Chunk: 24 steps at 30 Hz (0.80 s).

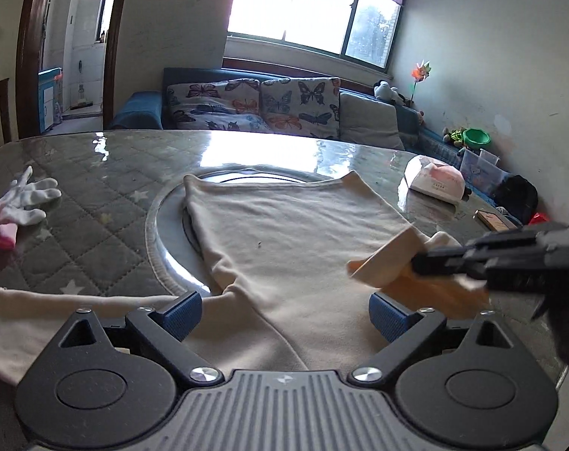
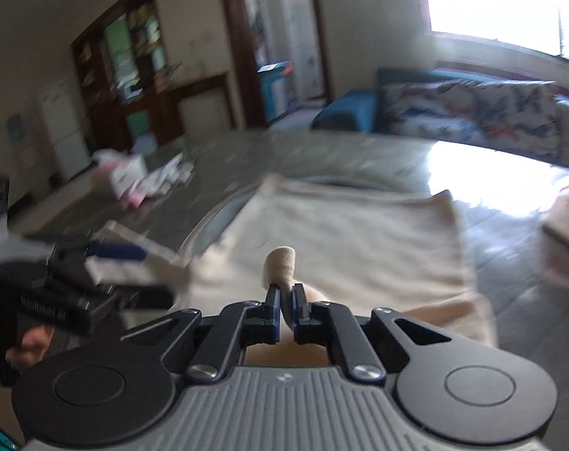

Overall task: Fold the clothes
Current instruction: 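Fold the lifted hem over the shirt body with the right gripper and release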

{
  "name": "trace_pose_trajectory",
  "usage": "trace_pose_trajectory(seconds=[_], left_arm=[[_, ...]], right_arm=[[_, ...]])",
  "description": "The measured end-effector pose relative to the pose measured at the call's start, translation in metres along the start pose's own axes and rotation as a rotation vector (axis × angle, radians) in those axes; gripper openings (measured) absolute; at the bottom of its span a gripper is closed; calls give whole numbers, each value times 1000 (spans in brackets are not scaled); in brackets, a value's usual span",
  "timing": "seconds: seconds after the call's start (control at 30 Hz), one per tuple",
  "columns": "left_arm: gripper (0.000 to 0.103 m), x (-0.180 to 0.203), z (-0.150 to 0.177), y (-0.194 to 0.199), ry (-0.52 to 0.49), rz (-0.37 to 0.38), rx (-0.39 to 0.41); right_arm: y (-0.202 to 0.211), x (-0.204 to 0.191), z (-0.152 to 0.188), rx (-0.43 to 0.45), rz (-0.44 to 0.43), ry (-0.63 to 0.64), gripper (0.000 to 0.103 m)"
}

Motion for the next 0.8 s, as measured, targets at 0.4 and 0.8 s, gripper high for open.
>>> trace_pose_trajectory(seconds=[0.4, 0.8], left_arm=[[96, 24, -12, -17, -49, 70, 2], [76, 42, -33, -49, -66, 106, -27]], right_arm=[[31, 13, 22, -27, 9, -1, 25], [82, 97, 20, 85, 212, -125, 26]])
Point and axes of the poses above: each gripper's, at about its wrist camera, not at the fingertips, and y roughly against the way its jaws point, x to its right, z to its underside, the point moved 4 cm from there along -y, roughly the way its jaws point, and after that the axes turned 14 degrees about -y, right-handed, at the moved point
